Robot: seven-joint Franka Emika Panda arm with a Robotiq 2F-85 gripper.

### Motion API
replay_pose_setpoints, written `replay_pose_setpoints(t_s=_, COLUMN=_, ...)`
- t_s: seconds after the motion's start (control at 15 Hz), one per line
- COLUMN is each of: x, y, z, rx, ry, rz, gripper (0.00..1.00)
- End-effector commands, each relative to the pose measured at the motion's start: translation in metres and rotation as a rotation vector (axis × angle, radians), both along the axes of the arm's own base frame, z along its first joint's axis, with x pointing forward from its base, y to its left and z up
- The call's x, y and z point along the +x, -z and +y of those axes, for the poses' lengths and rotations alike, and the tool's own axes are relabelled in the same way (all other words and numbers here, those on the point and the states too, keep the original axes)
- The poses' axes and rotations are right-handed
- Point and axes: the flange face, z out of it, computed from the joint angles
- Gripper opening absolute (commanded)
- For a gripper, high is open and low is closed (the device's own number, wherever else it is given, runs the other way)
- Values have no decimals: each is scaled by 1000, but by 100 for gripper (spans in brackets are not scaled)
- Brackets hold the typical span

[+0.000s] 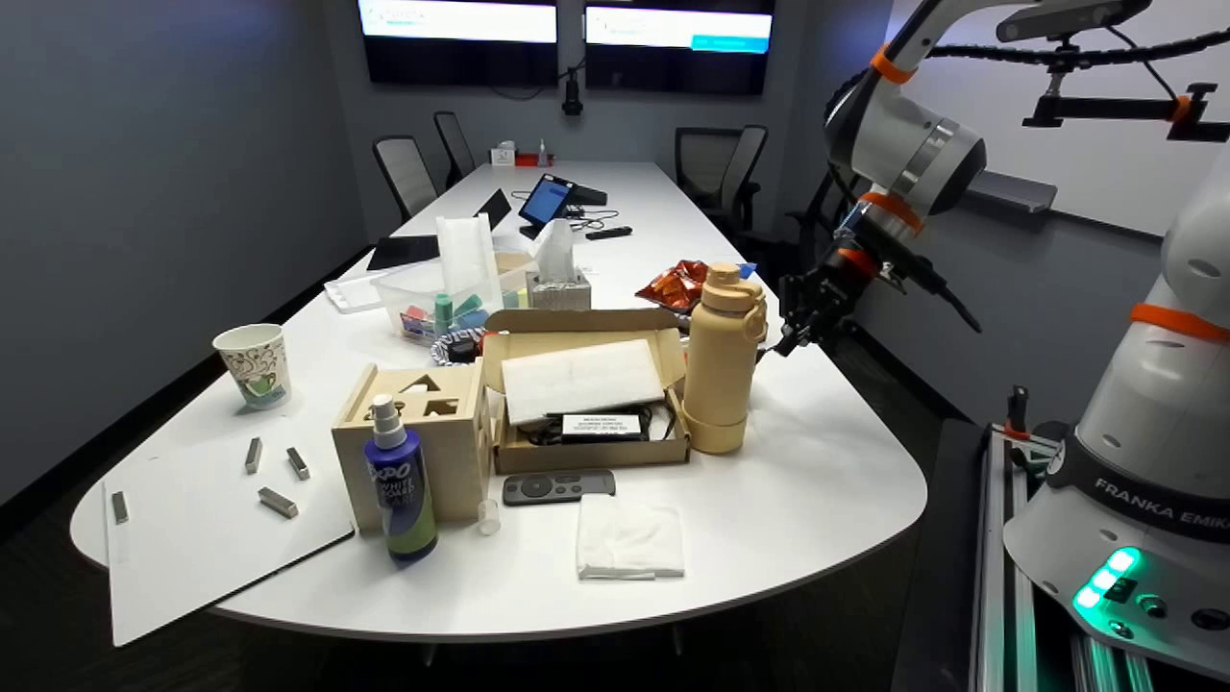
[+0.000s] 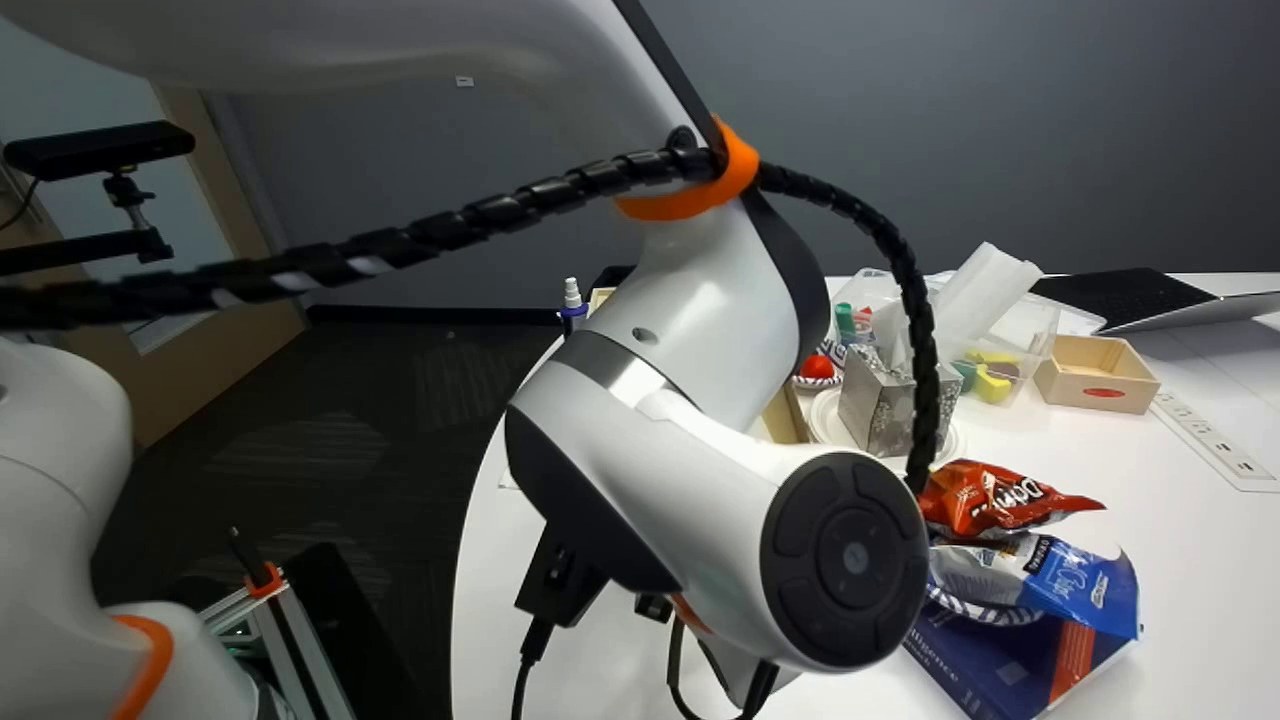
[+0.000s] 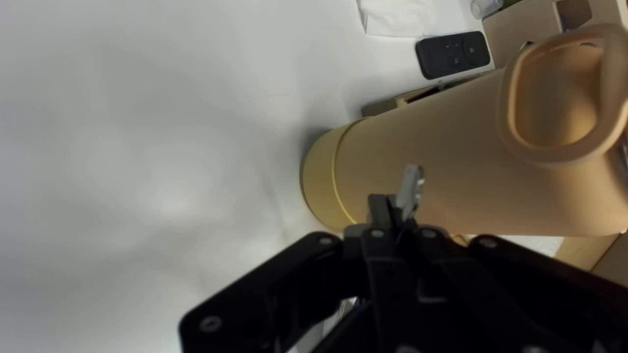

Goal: Use the silver object to stir the objects in the bowl

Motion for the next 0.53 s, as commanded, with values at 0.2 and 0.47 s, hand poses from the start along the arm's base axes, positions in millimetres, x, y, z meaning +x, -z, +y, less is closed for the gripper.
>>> replay_pose_setpoints(t_s=0.2, x=0, y=3, z=-1, rx=-36, ry=-9, rz=56, gripper=1)
replay_pose_setpoints(t_s=0.47, x=-3, y=1, z=-6, rx=-97, ry=-46, rz=141, gripper=1)
